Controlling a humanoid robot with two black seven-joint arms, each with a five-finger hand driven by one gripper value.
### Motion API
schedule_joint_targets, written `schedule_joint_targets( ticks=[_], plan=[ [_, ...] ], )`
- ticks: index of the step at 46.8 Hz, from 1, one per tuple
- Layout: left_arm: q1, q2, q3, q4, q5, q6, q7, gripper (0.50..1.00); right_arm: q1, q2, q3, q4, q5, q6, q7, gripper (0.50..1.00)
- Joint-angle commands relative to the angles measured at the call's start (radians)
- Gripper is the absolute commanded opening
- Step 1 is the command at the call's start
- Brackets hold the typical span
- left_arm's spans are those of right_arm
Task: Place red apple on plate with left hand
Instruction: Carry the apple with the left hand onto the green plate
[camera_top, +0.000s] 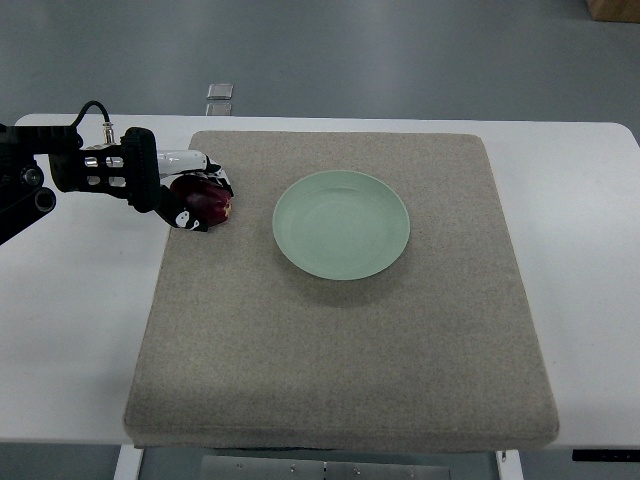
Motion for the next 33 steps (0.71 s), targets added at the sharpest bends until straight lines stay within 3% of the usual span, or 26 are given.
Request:
schedule_joint_targets(
  ticks=[1,12,33],
  plan=[
    [-0.013,0.000,-0.001,-0.001,-0.001,0.000,0.000,0.500,0.000,0.000,0.000,0.000,0.000,0.000,0.000,0.930],
    [-0.099,-0.026,-0.002,-0.011,-0.015,-0.003,0.000,0.500,0.000,0.000,0.000,0.000,0.000,0.000,0.000,0.928],
    [-0.125,-0.261,0.050,0.005,-0.001,0.014,0.009,0.500,0.000,0.000,0.000,0.000,0.000,0.000,0.000,0.930]
  ],
)
